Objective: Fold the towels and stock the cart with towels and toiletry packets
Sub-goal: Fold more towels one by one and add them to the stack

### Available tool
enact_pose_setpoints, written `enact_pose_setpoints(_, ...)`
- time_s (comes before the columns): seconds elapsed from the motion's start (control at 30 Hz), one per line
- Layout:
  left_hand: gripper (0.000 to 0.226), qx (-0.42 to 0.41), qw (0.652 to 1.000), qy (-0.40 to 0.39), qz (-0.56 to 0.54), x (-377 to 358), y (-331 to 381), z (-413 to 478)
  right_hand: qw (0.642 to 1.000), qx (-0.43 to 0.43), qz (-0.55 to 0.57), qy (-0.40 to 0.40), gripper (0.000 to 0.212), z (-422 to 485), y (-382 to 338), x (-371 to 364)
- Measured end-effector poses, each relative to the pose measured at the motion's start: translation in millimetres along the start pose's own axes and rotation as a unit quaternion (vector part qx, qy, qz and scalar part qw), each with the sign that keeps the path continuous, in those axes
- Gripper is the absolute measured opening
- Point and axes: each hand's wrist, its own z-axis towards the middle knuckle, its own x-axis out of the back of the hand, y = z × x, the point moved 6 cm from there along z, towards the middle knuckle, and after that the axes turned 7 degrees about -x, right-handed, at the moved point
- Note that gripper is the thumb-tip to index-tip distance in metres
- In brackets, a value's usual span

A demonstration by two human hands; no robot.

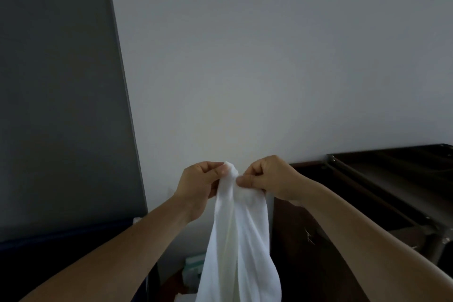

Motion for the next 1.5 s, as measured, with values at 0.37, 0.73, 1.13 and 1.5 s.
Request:
enact_pose_setpoints(0.37,0.033,-0.011,0.997,-0.027,-0.065,-8.3,-7.5,-16.7,0.992,0.038,0.051,0.111,0.019,12.0,-0.2,-5.1)
enact_pose_setpoints(0.73,0.033,-0.042,0.991,-0.065,-0.110,-15.8,-15.0,-22.2,0.985,0.042,0.059,0.154,0.036,18.4,15.9,-4.1)
enact_pose_setpoints(1.13,0.017,-0.112,0.992,0.050,0.019,-6.2,45.3,5.0,0.959,-0.009,0.276,-0.067,0.039,17.8,31.1,-29.4)
enact_pose_setpoints(1.5,0.008,-0.317,0.894,0.139,0.284,8.4,182.6,62.4,0.941,0.170,0.013,0.292,0.033,18.9,-118.6,75.9)
